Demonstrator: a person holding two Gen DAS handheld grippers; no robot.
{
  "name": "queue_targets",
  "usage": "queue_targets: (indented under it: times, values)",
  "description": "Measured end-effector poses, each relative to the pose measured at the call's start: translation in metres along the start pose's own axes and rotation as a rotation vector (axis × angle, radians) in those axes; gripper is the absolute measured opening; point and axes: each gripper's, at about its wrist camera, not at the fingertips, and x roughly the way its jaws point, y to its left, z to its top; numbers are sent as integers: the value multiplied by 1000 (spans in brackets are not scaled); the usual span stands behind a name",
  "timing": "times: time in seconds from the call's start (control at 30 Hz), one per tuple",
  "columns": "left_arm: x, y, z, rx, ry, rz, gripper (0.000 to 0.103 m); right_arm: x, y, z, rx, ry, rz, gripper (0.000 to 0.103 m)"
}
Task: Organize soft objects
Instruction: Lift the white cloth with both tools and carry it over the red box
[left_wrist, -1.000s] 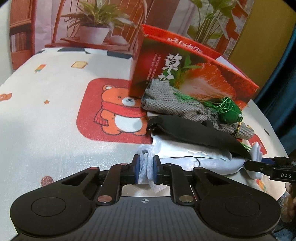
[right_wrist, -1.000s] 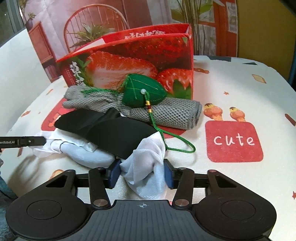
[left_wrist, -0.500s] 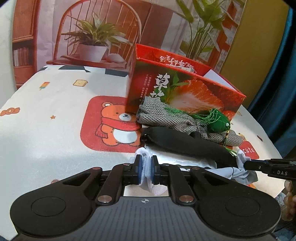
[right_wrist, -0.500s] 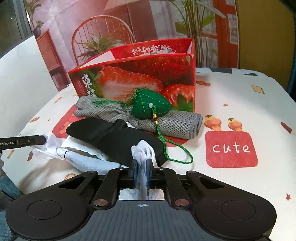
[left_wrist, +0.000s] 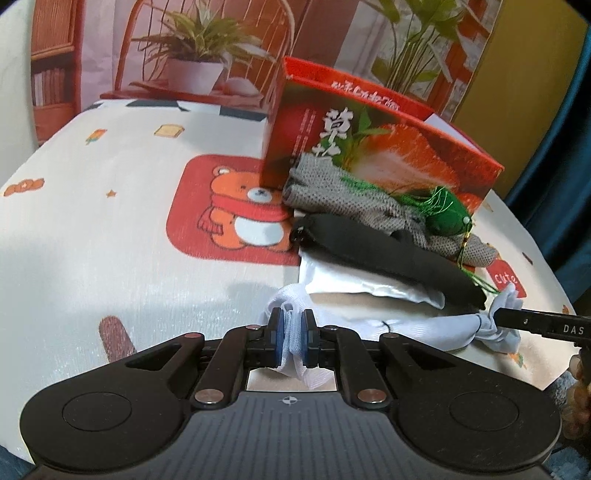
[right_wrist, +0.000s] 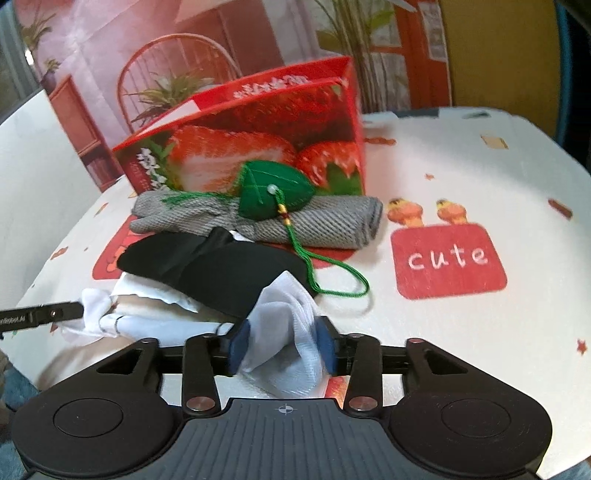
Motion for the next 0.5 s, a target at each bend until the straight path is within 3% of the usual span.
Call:
queue_targets:
  times: [0.27, 0.5]
  values:
    - [8, 10, -4, -45, 30, 1, 11, 7, -11, -6, 73, 12, 24, 49]
    - [9, 10, -4, -49, 28, -11, 10, 5, -8, -5, 68, 18, 58, 21]
